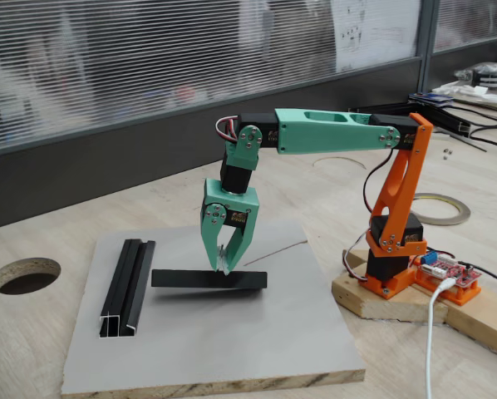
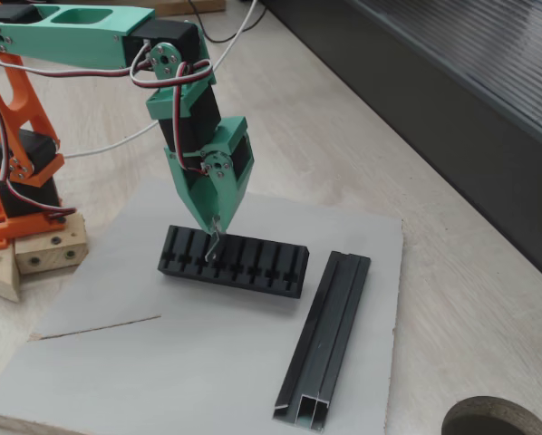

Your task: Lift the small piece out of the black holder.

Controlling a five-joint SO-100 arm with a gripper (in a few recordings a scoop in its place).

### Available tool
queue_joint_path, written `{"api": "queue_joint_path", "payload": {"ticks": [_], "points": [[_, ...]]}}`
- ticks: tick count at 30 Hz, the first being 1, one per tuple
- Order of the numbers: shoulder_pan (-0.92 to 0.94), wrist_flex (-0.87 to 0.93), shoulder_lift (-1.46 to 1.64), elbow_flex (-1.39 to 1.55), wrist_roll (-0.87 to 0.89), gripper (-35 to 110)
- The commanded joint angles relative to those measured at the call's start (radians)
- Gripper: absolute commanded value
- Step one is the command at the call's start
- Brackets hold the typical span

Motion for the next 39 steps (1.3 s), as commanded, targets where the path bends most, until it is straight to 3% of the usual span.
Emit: {"api": "queue_joint_path", "payload": {"ticks": [1, 39], "points": [[-0.014, 0.006, 0.055, -0.021, 0.005, 4], [0.080, 0.005, 0.213, -0.020, 0.005, 5]]}}
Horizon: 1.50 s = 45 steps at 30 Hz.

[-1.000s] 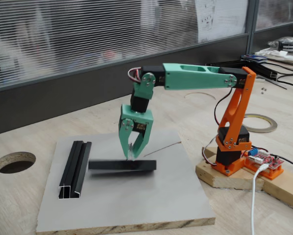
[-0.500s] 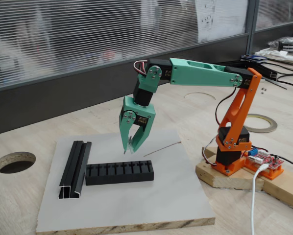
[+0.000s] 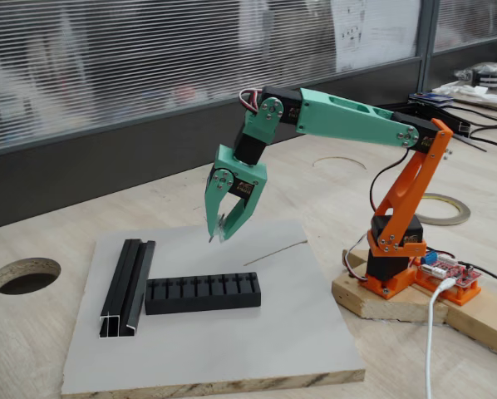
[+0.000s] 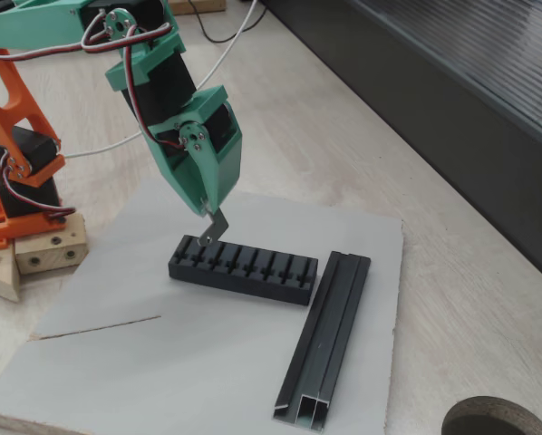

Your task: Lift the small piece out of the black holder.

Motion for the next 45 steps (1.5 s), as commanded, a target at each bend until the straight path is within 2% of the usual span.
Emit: {"api": "queue_joint_path", "payload": {"ticks": [1, 9, 45], "points": [[-0.015, 0.005, 0.051, -0.021, 0.005, 5], [-0.015, 0.005, 0.089, -0.126, 0.005, 5], [-0.028, 0.006, 0.170, -0.130, 0.005, 5]]}}
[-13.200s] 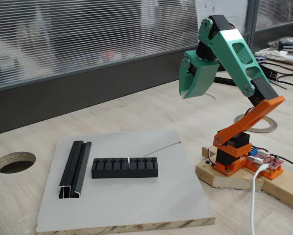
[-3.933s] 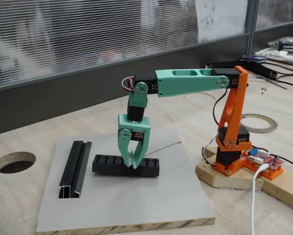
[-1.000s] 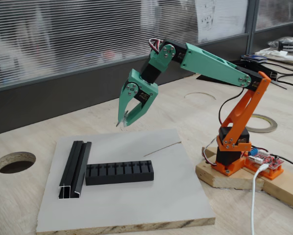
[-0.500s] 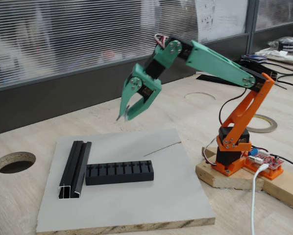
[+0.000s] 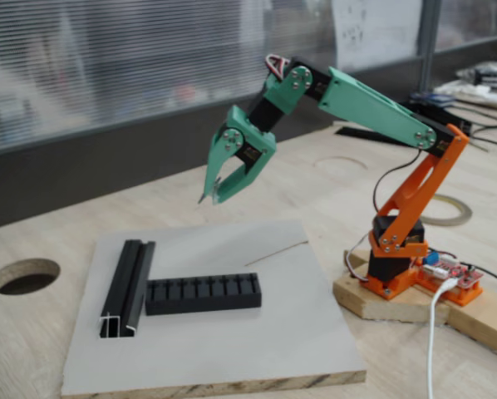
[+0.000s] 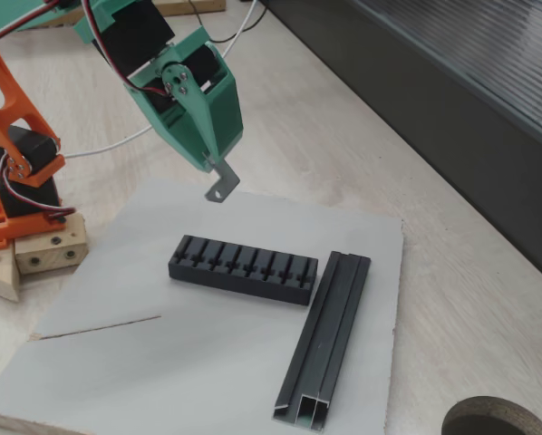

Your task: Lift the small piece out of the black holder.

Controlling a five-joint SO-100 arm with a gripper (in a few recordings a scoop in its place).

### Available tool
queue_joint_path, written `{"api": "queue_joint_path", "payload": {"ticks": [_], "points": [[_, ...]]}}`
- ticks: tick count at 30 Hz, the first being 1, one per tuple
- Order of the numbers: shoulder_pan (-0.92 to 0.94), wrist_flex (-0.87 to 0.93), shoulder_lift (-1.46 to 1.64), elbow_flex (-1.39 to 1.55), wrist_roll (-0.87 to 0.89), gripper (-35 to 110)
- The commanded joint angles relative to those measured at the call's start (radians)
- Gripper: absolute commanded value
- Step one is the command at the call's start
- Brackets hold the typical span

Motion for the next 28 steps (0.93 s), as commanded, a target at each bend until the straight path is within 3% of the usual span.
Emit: {"api": "queue_joint_path", "payload": {"ticks": [1, 28], "points": [[-0.018, 0.006, 0.044, -0.023, 0.005, 5], [-0.009, 0.006, 0.044, -0.023, 0.005, 5]]}}
